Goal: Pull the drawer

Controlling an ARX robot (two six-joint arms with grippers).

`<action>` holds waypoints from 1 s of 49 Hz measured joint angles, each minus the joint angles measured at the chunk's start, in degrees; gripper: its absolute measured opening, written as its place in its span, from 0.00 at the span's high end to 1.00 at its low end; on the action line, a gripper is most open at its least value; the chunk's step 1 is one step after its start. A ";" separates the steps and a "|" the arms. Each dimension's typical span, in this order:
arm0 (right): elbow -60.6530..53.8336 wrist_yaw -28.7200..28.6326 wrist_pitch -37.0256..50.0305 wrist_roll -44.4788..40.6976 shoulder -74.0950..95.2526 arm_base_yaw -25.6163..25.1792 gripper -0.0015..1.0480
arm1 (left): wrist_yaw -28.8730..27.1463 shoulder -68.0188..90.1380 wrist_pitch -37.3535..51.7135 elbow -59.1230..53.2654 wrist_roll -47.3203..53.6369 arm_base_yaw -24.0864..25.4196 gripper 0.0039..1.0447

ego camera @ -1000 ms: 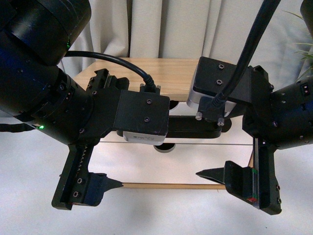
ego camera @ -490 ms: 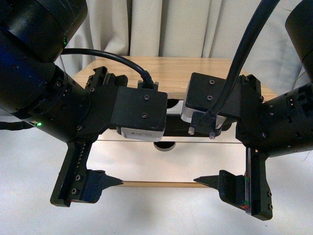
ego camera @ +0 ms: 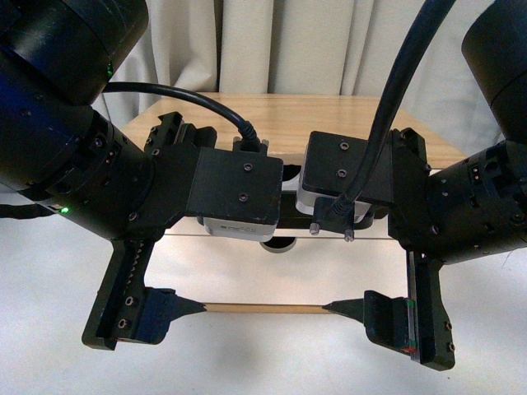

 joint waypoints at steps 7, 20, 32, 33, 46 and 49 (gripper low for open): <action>0.46 -0.17 -1.20 -0.90 0.00 0.04 0.09 | 0.28 0.00 -0.59 0.00 0.26 -0.11 0.06; 0.83 -1.27 -3.26 -1.95 -0.17 0.04 0.09 | 1.11 -0.20 -2.84 0.00 1.11 -0.35 0.06; 0.74 -2.16 -7.19 -3.17 -1.66 0.42 0.09 | 2.05 -1.18 -5.77 -0.15 2.62 -0.39 0.06; 0.70 -2.25 -7.67 -3.32 -1.84 0.48 0.09 | 2.21 -1.36 -6.43 -0.15 2.93 -0.39 0.06; -0.76 -3.65 -14.19 -5.64 -5.20 1.84 0.09 | 1.99 -4.35 -14.88 -0.81 6.56 -0.24 0.06; -1.14 -3.72 -15.47 -5.88 -6.01 2.27 0.09 | 1.97 -4.96 -16.02 -1.25 7.76 -0.15 0.06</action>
